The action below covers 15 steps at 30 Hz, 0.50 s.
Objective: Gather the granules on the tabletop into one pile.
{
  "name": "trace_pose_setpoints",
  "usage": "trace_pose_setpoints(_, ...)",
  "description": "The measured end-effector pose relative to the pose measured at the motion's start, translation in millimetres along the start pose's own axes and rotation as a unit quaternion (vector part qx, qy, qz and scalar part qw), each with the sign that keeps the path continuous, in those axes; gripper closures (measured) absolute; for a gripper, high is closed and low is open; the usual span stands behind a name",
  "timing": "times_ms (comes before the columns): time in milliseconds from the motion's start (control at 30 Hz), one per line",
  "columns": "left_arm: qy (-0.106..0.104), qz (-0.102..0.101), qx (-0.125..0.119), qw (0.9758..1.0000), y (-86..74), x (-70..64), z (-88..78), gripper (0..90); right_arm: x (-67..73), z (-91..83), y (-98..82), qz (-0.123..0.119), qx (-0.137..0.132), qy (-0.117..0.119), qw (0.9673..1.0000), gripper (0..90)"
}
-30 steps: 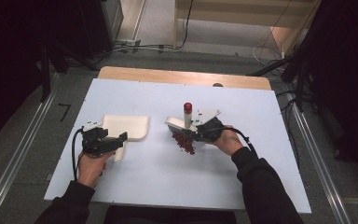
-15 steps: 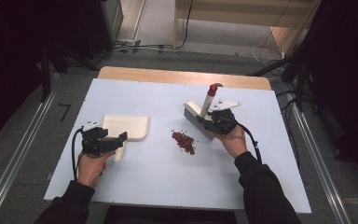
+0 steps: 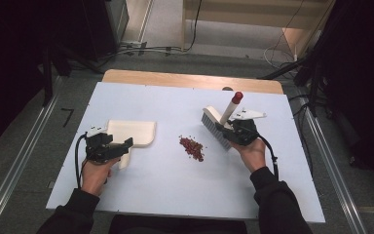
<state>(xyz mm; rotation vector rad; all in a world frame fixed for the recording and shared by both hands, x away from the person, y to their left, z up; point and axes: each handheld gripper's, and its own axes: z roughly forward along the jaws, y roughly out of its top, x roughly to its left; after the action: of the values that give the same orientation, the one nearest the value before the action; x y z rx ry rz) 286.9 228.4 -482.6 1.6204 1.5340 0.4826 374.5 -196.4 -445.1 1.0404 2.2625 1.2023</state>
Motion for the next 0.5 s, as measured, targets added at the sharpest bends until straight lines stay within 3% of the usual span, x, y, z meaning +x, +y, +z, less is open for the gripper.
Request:
trace_pose_setpoints(267, 0.003, -0.004, -0.002, 1.0, -0.3, 0.5, 0.2, 17.5, -4.6, -12.2, -10.7, 0.005, -0.006, -0.006, 1.0, 64.0)
trace_pose_setpoints(433, 0.003, -0.004, -0.001, 1.0, -0.6, 0.3, 0.2, 17.6, -7.9, -16.2, -14.1, 0.016, -0.01, -0.025, 0.9995, 63.9)
trace_pose_setpoints(500, 0.003, -0.004, -0.002, 1.0, -0.8, 0.2, 0.0, 17.6, -9.9, -17.7, -14.5, 0.025, -0.012, -0.021, 0.9994, 63.9)
